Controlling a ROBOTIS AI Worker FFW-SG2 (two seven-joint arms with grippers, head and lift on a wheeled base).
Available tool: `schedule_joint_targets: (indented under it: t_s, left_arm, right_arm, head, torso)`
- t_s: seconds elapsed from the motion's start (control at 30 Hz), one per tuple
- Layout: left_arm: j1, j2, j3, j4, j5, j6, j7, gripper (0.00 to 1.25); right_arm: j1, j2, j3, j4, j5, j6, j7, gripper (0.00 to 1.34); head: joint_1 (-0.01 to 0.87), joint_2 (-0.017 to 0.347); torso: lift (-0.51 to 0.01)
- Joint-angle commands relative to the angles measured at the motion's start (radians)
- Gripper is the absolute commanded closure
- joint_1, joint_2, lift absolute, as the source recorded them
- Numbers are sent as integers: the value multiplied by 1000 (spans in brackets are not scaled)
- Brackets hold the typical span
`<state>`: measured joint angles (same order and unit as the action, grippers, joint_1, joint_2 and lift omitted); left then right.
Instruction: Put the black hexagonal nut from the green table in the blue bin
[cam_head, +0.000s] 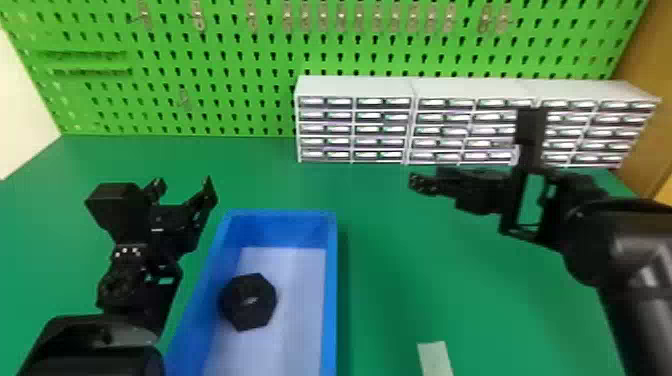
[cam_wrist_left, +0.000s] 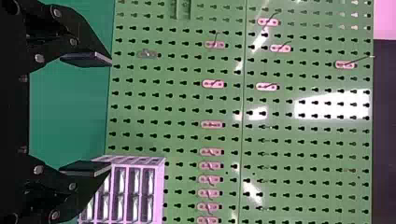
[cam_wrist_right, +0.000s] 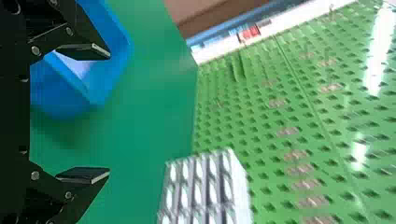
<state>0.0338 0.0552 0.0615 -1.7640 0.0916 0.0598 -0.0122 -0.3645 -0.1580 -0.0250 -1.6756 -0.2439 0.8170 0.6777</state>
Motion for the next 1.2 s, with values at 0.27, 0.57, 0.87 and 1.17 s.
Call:
schedule_joint_targets:
  t_s: [0.27,0.57,0.87,1.17]
  left_arm:
    - [3,0,-9,1,2,0,5,463]
    - [5,-2,-11,1,2,0,6,463]
    - [9,-6,-14,1,14,0,8,463]
    - [9,-8,-23,1,17,-2,8,463]
  right_arm:
    - [150,44,-153,-99,-71,-193,-242,391]
    - [262,84,-213,-167,-67,-300,-382,391]
    - [352,147,-207,-187,32,-466,-454,392]
    - [412,147,-138,-176,152,-582,-514,392]
  head:
    - [657,57]
    - [657,57]
    - [657,57]
    - [657,57]
  torso:
    - [-95]
    - [-95]
    - [-95]
    - [-95]
